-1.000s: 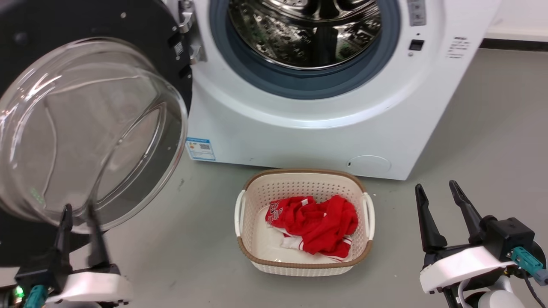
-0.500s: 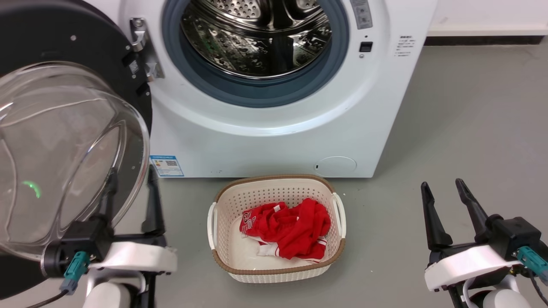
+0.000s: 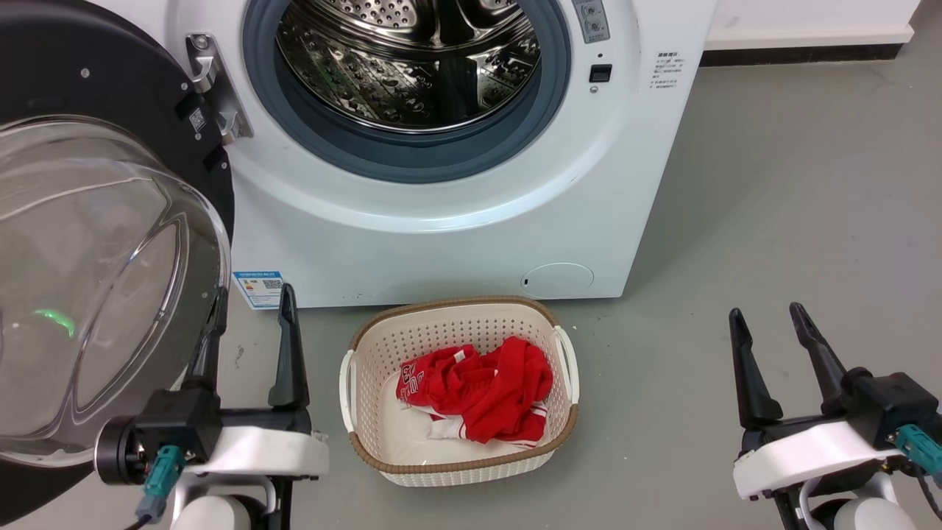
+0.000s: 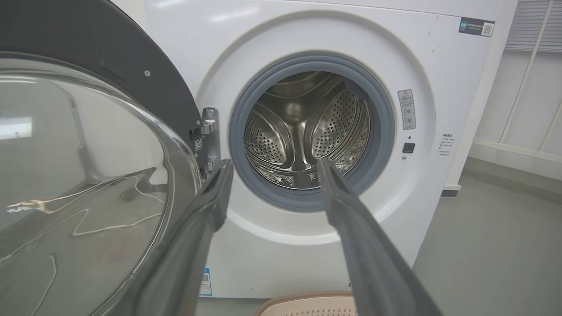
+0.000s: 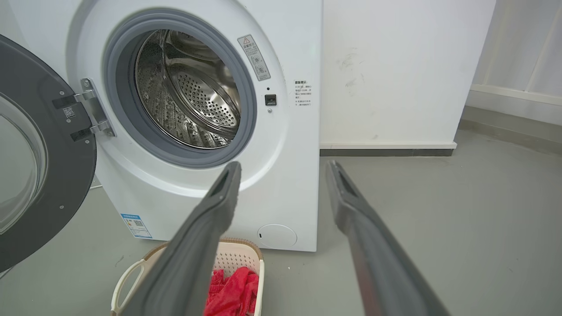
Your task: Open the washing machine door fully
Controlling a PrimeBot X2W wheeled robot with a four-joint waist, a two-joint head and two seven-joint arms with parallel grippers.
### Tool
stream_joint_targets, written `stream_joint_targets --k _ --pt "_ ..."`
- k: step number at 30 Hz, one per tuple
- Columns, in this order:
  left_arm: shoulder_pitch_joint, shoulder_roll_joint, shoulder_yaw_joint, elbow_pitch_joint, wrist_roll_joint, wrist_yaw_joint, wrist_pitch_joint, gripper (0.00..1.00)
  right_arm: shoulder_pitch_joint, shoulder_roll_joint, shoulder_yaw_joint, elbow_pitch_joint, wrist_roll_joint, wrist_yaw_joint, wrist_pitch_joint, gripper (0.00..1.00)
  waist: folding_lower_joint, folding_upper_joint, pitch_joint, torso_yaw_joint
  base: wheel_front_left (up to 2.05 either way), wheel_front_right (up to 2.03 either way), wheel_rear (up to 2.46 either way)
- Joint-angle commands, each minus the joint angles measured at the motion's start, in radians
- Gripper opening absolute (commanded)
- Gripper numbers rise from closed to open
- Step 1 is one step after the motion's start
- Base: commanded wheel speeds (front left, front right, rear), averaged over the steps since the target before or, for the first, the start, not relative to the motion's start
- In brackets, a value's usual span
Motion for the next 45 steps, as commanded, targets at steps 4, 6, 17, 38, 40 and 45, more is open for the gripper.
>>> stream_joint_targets --k 4,6,17,38,40,45 --pt "0.040 -0.006 0.006 0.001 0.053 0.007 -0.003 1.00 0.011 0.002 0.010 0.001 0.010 -0.001 0.000 1.00 0.0000 0.0000 -0.004 0.002 0.00 0.00 0.00" --pt "0.048 -0.009 0.010 -0.004 0.064 0.004 -0.003 1.00 0.012 0.002 0.013 0.002 0.011 -0.001 0.001 1.00 0.0000 0.0000 -0.006 0.004 0.00 0.00 0.00" --pt "0.063 -0.020 0.020 -0.005 0.089 -0.011 -0.003 1.00 0.014 0.002 0.019 0.005 0.010 -0.001 0.005 1.00 0.0000 0.0000 -0.016 0.001 0.00 0.00 0.00" --pt "0.051 -0.029 0.052 0.060 -0.008 -0.029 0.035 0.00 0.013 -0.004 0.023 0.048 0.125 0.000 0.016 0.00 0.0000 0.0000 -0.026 -0.003 0.00 0.00 0.00" --pt "0.048 -0.029 0.056 0.068 -0.091 -0.035 0.053 0.00 0.007 -0.008 0.022 0.058 0.210 0.000 0.027 0.00 0.0000 0.0000 -0.027 -0.001 0.00 0.00 0.00" --pt "0.044 -0.030 0.060 0.078 -0.190 -0.043 0.074 0.00 0.000 -0.013 0.019 0.070 0.309 0.000 0.039 0.00 0.0000 0.0000 -0.029 0.000 0.00 0.00 0.00"
